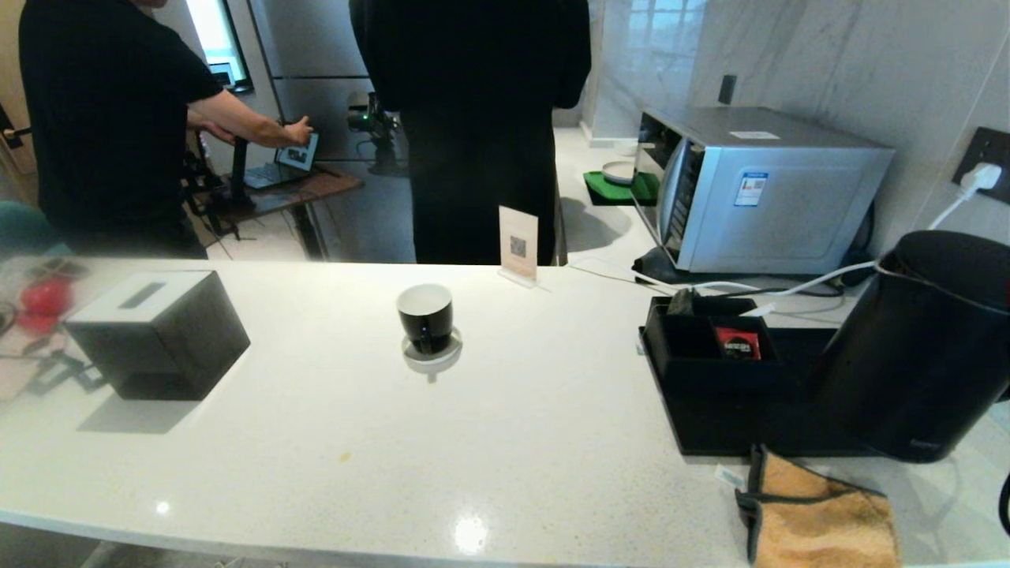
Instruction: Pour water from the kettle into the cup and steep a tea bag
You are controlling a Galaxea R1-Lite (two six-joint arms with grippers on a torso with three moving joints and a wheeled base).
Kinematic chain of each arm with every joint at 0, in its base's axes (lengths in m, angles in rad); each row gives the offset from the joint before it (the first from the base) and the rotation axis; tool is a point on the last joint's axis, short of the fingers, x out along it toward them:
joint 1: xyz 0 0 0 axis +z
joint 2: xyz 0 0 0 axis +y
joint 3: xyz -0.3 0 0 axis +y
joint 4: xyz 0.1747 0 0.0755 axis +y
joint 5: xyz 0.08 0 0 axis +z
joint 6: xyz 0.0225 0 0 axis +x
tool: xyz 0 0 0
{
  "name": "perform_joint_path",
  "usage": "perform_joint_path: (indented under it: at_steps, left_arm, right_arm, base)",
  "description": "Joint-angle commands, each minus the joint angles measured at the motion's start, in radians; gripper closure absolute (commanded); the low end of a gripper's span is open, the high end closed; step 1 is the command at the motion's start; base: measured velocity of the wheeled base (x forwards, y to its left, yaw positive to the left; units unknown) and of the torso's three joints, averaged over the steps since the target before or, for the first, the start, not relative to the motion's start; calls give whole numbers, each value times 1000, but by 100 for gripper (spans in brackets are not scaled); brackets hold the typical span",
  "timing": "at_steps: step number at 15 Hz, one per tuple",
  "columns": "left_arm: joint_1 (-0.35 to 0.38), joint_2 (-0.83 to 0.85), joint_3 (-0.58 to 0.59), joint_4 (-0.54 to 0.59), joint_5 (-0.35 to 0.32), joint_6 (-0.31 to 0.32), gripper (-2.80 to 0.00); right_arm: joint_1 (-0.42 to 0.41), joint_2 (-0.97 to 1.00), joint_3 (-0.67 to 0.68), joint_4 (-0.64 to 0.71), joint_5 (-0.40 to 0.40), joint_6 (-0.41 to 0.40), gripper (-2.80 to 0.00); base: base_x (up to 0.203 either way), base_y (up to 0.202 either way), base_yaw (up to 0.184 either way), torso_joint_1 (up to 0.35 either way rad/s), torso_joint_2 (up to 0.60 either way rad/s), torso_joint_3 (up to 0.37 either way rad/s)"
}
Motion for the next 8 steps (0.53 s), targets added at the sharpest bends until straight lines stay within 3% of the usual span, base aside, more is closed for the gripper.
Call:
perform_joint_path:
  at_steps: [1,8]
  left_arm:
    - [0,1,0,0,0,-1,0]
    - [0,1,0,-2,0,-2,0]
  right_arm:
    - [9,-11,12,-8,4,1,0]
    - [15,-25,48,0,2,0,0]
  base:
    - [0,0,0,0,0,0]
    - [0,0,0,0,0,0]
